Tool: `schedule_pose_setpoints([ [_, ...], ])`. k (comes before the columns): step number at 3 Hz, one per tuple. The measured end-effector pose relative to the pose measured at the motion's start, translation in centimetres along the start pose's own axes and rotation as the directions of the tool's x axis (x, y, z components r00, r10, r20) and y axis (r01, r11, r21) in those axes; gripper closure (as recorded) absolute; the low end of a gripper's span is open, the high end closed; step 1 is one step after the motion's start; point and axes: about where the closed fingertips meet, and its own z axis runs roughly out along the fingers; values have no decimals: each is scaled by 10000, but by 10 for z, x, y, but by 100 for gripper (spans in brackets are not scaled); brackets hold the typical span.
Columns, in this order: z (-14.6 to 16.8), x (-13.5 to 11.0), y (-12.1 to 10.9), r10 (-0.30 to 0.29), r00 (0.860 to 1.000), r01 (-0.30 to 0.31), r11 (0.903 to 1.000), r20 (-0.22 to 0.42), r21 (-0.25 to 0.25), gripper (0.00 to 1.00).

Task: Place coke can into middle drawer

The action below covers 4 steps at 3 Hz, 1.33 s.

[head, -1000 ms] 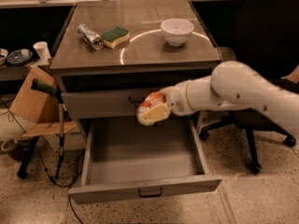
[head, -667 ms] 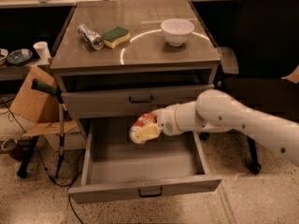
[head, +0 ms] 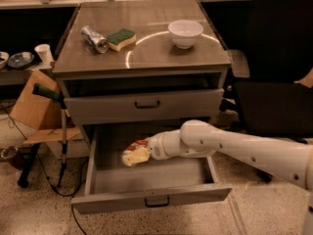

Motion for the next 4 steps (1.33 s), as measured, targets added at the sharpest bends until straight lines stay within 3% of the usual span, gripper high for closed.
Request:
schedule_pose_setpoints([
  [1,41,12,-3,579,9982,-582,9981,-129,-185,97],
  [3,70,12,-4,1076,9938,-1085,9937,-286,-298,52],
  [4,77,11,-6,1263,9912,-1272,9916,-386,-218,20],
])
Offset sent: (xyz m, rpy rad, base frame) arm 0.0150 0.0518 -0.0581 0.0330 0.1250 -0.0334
